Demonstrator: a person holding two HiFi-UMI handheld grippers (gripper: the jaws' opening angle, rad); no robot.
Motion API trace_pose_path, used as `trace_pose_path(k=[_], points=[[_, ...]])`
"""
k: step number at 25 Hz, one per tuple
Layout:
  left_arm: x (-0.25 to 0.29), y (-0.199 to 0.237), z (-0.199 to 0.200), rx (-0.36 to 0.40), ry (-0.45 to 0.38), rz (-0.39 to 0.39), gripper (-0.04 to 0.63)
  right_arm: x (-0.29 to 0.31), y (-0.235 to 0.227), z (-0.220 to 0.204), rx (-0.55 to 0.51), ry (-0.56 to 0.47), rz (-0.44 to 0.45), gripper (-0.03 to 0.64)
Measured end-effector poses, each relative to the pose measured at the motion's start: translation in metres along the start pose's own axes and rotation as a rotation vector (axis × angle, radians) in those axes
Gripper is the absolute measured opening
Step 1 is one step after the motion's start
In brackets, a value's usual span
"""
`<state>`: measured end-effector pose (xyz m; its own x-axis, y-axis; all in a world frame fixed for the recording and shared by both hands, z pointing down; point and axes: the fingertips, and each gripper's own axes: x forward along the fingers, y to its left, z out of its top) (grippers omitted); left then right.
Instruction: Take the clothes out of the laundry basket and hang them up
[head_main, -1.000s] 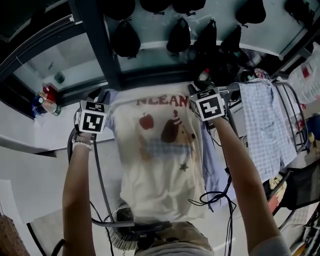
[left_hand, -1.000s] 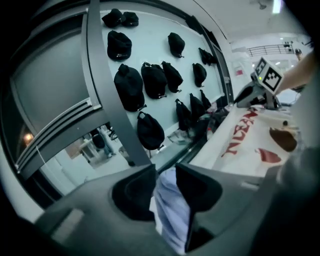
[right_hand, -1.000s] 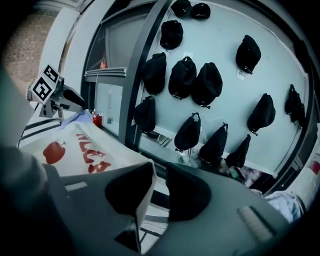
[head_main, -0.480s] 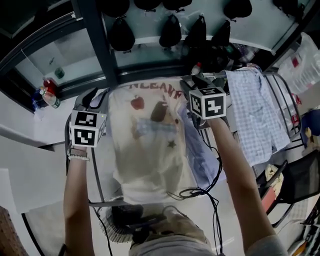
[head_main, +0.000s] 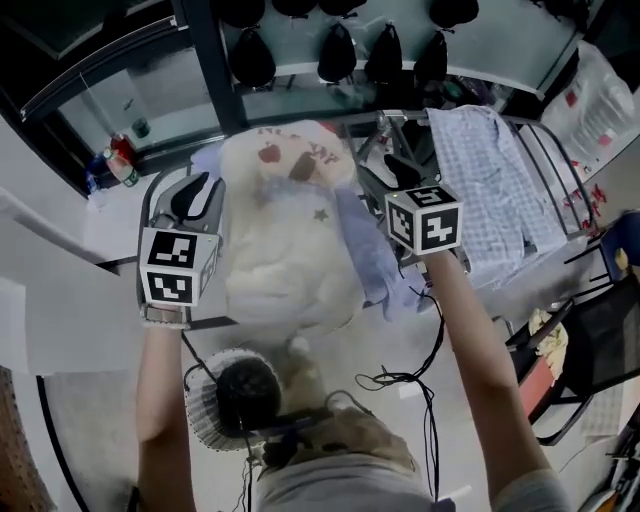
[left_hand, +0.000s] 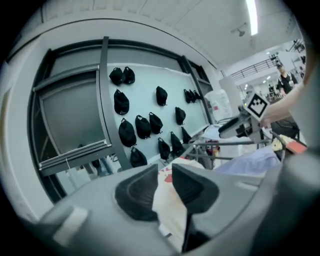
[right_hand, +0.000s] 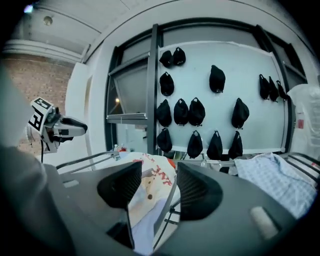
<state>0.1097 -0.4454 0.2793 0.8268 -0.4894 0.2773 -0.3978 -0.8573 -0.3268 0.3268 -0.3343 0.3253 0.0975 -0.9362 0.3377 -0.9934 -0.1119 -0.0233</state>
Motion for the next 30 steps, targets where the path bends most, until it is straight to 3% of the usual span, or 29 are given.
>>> trace_pose_path(k=[5, 15, 20, 30], points=[[-0.065, -0.063, 0.018, 0.005, -0.047, 0.012, 0.071, -0.090, 0.032, -0.010, -0.035, -0.097, 0.026, 0.207], [-0.171, -0.163, 0.035, 0.043, -0.087, -0.047, 0.064, -0.236, 0.088, -0.045, -0.078, -0.167, 0.019, 0.136], [-0.216, -0.189, 0.031, 0.085, -0.105, -0.090, 0.060, -0.277, 0.121, -0.065, -0.084, -0.153, -0.009, 0.101], [-0.257, -0.215, -0.001, 0.023, -0.077, -0.181, 0.013, -0.315, 0.174, -0.093, -0.025, -0.122, 0.000, 0.025]])
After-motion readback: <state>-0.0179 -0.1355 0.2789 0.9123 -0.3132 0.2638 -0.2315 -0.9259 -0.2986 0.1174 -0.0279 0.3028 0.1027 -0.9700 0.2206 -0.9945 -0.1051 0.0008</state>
